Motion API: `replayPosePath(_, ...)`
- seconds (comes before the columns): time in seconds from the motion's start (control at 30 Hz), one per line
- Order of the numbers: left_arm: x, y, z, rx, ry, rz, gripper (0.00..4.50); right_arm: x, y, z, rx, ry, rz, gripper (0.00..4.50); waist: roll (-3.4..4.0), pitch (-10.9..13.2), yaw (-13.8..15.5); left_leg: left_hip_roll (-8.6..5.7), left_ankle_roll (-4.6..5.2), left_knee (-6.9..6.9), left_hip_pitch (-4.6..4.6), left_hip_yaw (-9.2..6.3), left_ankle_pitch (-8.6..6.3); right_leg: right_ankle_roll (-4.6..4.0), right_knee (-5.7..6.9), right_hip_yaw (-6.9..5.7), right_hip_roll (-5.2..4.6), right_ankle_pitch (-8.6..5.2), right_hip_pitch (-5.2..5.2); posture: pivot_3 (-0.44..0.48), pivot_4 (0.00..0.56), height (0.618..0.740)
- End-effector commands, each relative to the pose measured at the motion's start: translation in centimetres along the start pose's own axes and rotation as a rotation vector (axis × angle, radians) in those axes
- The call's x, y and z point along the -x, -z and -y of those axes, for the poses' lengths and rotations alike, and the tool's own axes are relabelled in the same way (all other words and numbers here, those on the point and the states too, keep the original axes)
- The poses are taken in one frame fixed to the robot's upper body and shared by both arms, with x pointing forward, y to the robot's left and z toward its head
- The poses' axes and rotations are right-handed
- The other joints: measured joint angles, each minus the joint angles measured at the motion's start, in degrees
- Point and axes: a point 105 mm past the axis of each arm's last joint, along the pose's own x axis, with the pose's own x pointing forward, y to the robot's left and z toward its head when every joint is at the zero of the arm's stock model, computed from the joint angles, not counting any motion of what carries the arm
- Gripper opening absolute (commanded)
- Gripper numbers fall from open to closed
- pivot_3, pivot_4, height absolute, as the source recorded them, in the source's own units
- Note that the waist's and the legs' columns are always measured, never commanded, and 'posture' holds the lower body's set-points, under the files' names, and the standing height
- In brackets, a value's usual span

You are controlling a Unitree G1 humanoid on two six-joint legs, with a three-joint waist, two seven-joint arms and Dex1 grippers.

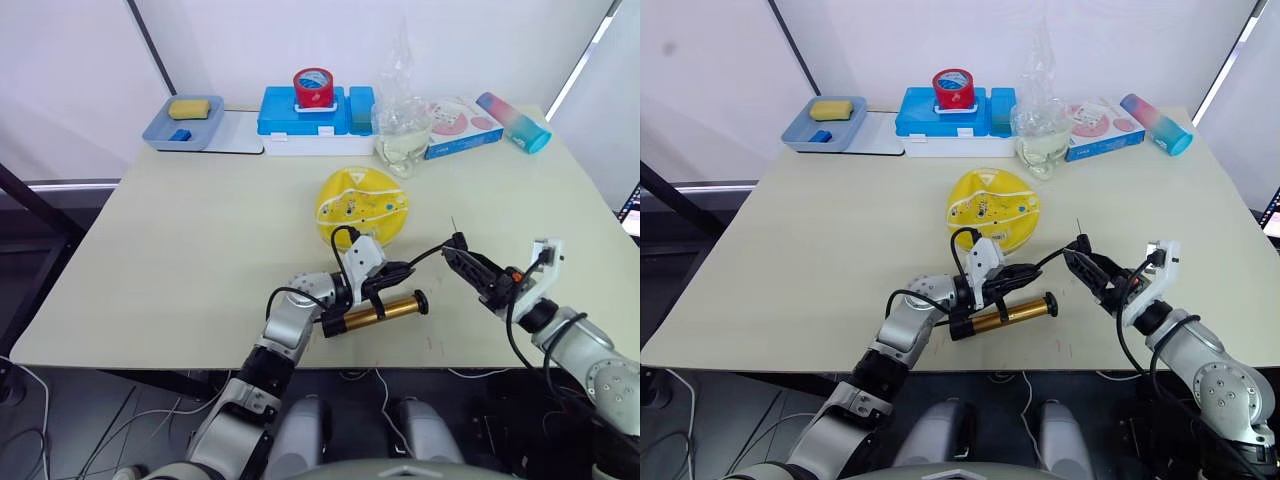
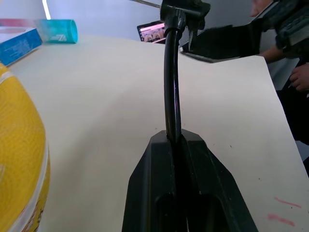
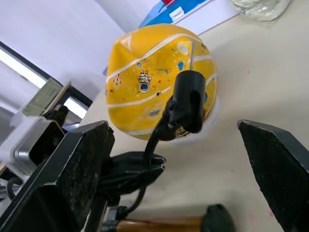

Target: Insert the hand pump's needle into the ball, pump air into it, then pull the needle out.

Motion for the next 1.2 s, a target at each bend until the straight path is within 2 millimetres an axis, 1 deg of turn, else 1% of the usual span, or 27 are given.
replayPosePath(0.03,-0.2,-1.2,-0.1,-0.03,-0.005,0.061,0.06,-0.9,-0.6,-1.0,-0.038,-0.043,0.033,4.5,0.0,0.0,0.0,0.0,0.0,-0.01,0.0,0.0,0.0,0.0,0.0,0.0,0.0,0.0,0.0,0.0,0.15,0.739)
replayPosePath(0.17,-0.3,-1.2,-0.2,-0.037,-0.006,0.067,0.06,-1.5,-0.8,-1.5,-0.054,-0.056,0.049,4.5,0.01,0.0,0.0,0.0,0.0,-0.01,-0.01,0.01,0.0,-0.04,0.0,0.0,0.03,0.02,0.0,0.0,0.15,0.739)
replayPosePath(0.3,-0.3,-1.2,-0.3,-0.041,-0.005,0.068,0.06,-1.6,-0.9,-1.5,-0.063,-0.051,0.059,4.5,0.0,0.0,0.0,0.0,0.0,-0.01,-0.02,0.02,0.0,-0.02,0.0,0.01,0.01,0.02,0.0,0.0,0.15,0.739)
replayPosePath(0.4,-0.3,-1.1,-0.2,-0.043,0.0,0.064,0.0,-1.4,-1.0,-1.2,-0.068,-0.042,0.072,3.66,0.01,0.0,0.0,0.0,0.0,-0.01,0.0,0.01,0.0,0.01,0.0,0.02,0.02,0.01,0.0,0.0,0.15,0.739)
replayPosePath(0.47,-0.2,-0.9,-0.2,-0.042,0.003,0.06,0.0,-1.4,-1.1,-1.1,-0.068,-0.038,0.079,2.7,0.01,0.0,0.0,0.0,0.0,-0.01,0.0,0.02,0.0,0.01,0.0,0.02,0.03,0.0,0.0,0.0,0.15,0.739)
replayPosePath(0.57,-0.1,-0.8,-0.2,-0.041,0.004,0.056,0.0,-1.4,-1.3,-1.0,-0.071,-0.033,0.09,1.12,0.01,0.0,0.0,0.01,0.0,-0.01,0.0,0.02,0.0,0.02,0.0,0.02,0.04,0.0,0.0,0.0,0.15,0.739)
replayPosePath(0.6,-0.1,-0.8,-0.2,-0.04,0.004,0.056,0.0,-1.4,-1.3,-1.0,-0.071,-0.032,0.091,0.49,0.01,0.0,0.0,0.01,0.0,-0.01,0.0,0.01,0.0,0.04,0.0,0.02,0.04,-0.01,0.0,0.0,0.15,0.739)
replayPosePath(0.63,-0.1,-0.8,-0.2,-0.039,0.004,0.057,0.0,-1.4,-1.3,-1.0,-0.07,-0.03,0.092,0.31,0.01,0.0,0.0,0.01,0.0,-0.01,0.0,0.01,0.0,0.03,0.0,0.02,0.04,-0.01,0.0,0.0,0.15,0.739)
replayPosePath(0.93,0.0,-0.3,0.1,-0.013,0.025,0.048,0.0,-1.7,-1.9,-0.7,-0.053,-0.001,0.122,0.32,0.01,0.0,0.0,0.02,0.0,-0.01,0.0,0.01,0.0,0.04,0.0,0.02,0.03,-0.02,0.0,0.0,0.15,0.739)
replayPosePath(1.03,0.0,-0.4,0.3,-0.001,0.035,0.054,0.0,-2.0,-2.0,-1.1,-0.039,-0.009,0.121,0.32,0.01,0.0,0.0,0.03,0.0,-0.01,0.0,0.0,0.0,0.05,0.0,0.02,0.03,-0.02,-0.01,0.0,0.15,0.739)
replayPosePath(1.13,0.1,-0.6,0.1,0.002,0.038,0.055,0.0,-2.1,-1.7,-1.8,0.009,-0.041,0.064,0.32,0.01,0.0,0.0,0.03,0.0,-0.02,-0.01,0.0,0.0,0.05,-0.01,0.02,0.03,-0.03,-0.01,0.0,0.15,0.739)
replayPosePath(1.2,0.4,-0.8,-0.2,0.0,0.032,0.051,0.77,-2.0,-1.8,-2.1,0.039,-0.06,0.048,0.32,0.02,0.0,-0.1,0.03,0.0,-0.02,-0.01,0.01,0.0,0.05,-0.01,0.02,0.02,-0.03,-0.01,0.0,0.15,0.739)
